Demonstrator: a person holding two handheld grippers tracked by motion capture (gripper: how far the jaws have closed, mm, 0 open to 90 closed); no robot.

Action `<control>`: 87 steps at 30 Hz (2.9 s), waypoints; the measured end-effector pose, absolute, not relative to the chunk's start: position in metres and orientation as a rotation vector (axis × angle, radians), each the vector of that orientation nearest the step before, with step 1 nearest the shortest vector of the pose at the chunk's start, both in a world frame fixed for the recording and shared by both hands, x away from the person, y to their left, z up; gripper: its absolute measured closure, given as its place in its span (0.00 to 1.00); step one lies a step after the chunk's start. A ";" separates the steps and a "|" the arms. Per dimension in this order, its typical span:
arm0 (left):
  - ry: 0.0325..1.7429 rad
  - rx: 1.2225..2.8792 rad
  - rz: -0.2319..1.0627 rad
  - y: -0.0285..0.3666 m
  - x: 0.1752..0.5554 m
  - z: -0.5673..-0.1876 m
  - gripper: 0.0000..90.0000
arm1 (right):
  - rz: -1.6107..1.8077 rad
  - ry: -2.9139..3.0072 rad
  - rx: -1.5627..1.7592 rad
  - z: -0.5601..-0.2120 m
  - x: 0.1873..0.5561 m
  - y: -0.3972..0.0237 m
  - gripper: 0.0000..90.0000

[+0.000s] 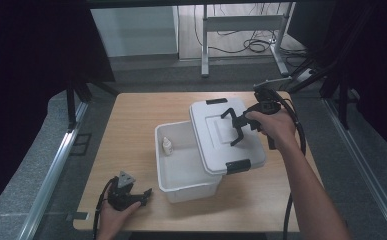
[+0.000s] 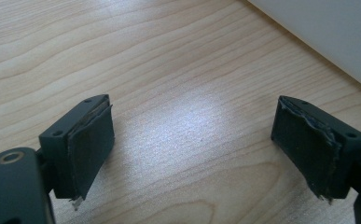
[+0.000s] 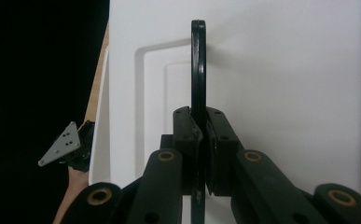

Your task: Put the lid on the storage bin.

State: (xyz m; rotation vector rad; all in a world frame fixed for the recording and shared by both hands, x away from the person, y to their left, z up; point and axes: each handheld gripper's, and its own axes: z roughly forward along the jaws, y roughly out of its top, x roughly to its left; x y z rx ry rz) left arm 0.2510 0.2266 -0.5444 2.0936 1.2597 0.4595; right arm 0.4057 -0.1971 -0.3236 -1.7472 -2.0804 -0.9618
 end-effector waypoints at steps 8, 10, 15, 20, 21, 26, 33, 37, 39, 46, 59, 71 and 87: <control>1.265 2.087 0.458 0.226 0.251 -0.545 0.14 | -0.957 -2.084 -1.745 -0.316 0.401 -0.183 0.94; 1.261 2.090 0.459 0.226 0.251 -0.545 0.14 | -0.958 -2.095 -1.732 -0.315 0.400 -0.178 0.94; 1.260 2.091 0.459 0.226 0.251 -0.545 0.14 | -0.954 -2.095 -1.700 -0.316 0.400 -0.163 0.94; 1.260 2.091 0.459 0.226 0.251 -0.545 0.14 | -0.941 -2.089 -1.697 -0.319 0.398 -0.155 0.94; 1.260 2.091 0.459 0.226 0.251 -0.545 0.14 | -0.941 -2.089 -1.697 -0.319 0.398 -0.155 0.94; 1.259 2.091 0.458 0.226 0.251 -0.545 0.14 | -0.934 -2.088 -1.683 -0.322 0.394 -0.145 0.94; 1.256 2.091 0.459 0.226 0.251 -0.545 0.14 | -0.930 -2.085 -1.668 -0.322 0.391 -0.133 0.94; 1.255 2.091 0.459 0.226 0.251 -0.545 0.14 | -0.931 -2.082 -1.662 -0.320 0.390 -0.126 0.94; 1.253 2.091 0.457 0.226 0.251 -0.545 0.14 | -0.928 -2.080 -1.666 -0.319 0.389 -0.121 0.94; 1.250 2.092 0.455 0.226 0.251 -0.545 0.14 | -0.921 -2.081 -1.666 -0.320 0.387 -0.107 0.94; 1.247 2.095 0.454 0.226 0.251 -0.545 0.14 | -0.878 -2.076 -1.684 -0.331 0.387 -0.084 0.94; 1.243 2.096 0.454 0.226 0.251 -0.545 0.14 | -0.846 -2.053 -1.735 -0.349 0.390 -0.080 0.94; 1.240 2.099 0.451 0.226 0.251 -0.545 0.14 | -0.853 -2.031 -1.771 -0.351 0.385 -0.079 0.94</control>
